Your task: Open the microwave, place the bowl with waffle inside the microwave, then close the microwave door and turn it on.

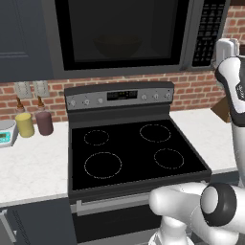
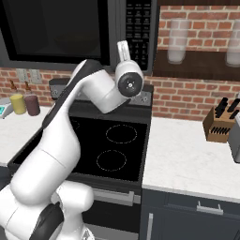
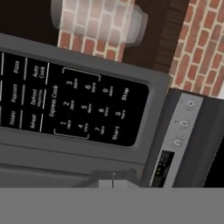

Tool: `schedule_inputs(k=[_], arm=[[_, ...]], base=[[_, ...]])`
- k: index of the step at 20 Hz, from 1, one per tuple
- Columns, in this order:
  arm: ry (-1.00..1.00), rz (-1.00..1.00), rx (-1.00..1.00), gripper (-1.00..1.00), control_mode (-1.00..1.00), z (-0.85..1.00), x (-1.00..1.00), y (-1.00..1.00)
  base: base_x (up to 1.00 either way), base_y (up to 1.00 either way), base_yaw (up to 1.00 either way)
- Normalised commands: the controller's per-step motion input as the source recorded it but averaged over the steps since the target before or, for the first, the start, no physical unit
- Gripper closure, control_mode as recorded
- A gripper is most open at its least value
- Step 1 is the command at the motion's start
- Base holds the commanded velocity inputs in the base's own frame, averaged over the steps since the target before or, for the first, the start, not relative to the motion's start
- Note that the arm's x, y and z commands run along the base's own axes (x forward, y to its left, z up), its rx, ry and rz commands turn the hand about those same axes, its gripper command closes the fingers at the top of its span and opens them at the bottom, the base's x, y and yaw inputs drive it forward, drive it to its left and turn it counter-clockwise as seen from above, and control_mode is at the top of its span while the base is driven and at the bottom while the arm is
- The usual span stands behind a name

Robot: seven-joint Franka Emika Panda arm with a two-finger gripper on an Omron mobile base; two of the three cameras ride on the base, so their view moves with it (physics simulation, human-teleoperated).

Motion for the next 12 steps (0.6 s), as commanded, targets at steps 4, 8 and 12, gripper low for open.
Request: schedule_inputs(k=[4,8,12], arm=[[0.0,0.0,0.0,1.0,-1.0,-0.02,0.36,0.02],[0.0,0.0,0.01,1.0,-1.0,-0.04,0.38,0.0],[0.0,0.0,0.01,1.0,-1.0,-0.1,0.35,0.0]], base=[[0.0,0.0,0.0],[0.0,0.0,0.0],[0.0,0.0,0.0]])
